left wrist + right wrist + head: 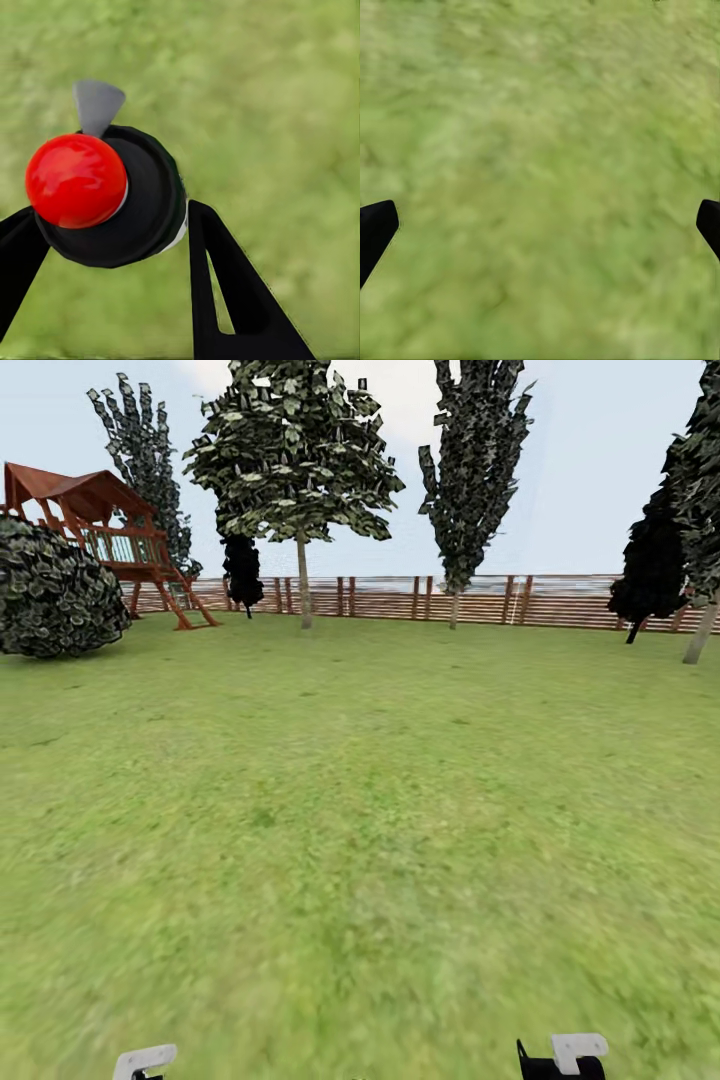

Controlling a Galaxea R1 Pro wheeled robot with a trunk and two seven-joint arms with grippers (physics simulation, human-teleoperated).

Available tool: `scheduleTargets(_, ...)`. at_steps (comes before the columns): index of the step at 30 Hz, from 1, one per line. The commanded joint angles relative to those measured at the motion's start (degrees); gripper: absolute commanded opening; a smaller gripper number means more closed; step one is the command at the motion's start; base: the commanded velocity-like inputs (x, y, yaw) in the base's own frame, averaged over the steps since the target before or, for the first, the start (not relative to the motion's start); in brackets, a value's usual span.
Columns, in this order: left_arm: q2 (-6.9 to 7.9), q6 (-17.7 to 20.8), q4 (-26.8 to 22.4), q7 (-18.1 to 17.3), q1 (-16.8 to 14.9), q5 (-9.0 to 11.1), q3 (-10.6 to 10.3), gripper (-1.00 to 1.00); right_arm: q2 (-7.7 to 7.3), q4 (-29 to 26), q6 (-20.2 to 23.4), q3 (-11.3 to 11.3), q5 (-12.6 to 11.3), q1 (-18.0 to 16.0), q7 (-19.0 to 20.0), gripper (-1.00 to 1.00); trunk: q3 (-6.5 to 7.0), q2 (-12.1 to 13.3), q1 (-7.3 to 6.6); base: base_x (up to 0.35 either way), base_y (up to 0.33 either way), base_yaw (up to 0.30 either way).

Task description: In the garden, pick up the pesticide atomizer on the floor and spray pesticide onto both trees until each tree trunk is fully covered.

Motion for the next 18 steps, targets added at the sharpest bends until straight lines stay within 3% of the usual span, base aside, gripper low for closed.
scheduleTargets(1,0.02,-0.12,0.00,0.82,-0.04,0.20,-0.61,-1.00,0.02,0.04,-0.28,-0.48,0.53,-0.05,0.12,1.00,-0.13,-0.02,-0.01,0.000,0.000,0.179)
scheduleTargets(18,0.07,-0.12,0.00,0.82,-0.04,0.20,-0.61,-1.00,0.02,0.04,-0.28,-0.47,0.53,-0.05,0.13,1.00,-1.37,-0.02,-0.01,0.000,0.000,0.178)
